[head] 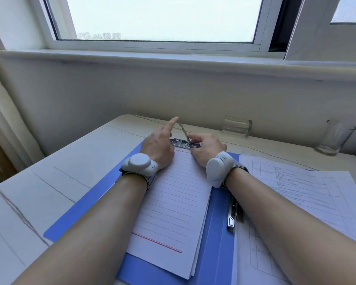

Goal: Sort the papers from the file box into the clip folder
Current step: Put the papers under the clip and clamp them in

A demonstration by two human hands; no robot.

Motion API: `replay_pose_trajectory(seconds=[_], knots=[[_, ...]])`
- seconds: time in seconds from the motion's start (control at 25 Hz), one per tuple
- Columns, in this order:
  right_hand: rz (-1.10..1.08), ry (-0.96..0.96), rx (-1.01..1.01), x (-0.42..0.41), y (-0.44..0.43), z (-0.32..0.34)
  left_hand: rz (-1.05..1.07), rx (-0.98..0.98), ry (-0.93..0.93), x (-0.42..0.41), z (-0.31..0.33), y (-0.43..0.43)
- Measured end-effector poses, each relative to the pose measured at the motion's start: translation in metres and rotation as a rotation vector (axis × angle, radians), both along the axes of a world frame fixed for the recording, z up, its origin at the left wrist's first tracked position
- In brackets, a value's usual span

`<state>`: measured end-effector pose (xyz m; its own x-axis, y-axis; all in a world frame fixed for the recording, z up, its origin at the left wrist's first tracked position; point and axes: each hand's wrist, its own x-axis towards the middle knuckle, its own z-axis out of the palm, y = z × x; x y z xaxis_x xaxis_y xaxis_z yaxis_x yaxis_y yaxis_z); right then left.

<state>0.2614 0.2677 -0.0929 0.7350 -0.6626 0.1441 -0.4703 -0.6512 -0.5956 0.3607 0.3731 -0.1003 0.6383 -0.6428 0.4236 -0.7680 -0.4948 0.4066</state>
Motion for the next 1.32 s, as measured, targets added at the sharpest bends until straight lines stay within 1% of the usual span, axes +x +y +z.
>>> replay_pose_trajectory(seconds=[0.16,0.36,0.68,1.04,1.32], knots=[[0.013,0.034,-0.040,0.003,-0.001,-0.004,-0.029,0.073,-0.004,0.000,-0.001,-0.002],[0.013,0.047,-0.037,0.001,-0.002,-0.004,-0.025,0.078,0.026,0.002,-0.002,-0.003],[-0.010,0.028,-0.015,0.001,-0.001,-0.005,0.084,0.028,0.073,0.001,-0.001,-0.003],[-0.028,0.036,0.003,0.003,-0.001,-0.007,0.166,0.102,0.140,0.010,-0.004,-0.005],[-0.026,0.028,0.004,0.003,-0.003,-0.007,0.185,0.151,0.163,0.009,-0.002,-0.005]])
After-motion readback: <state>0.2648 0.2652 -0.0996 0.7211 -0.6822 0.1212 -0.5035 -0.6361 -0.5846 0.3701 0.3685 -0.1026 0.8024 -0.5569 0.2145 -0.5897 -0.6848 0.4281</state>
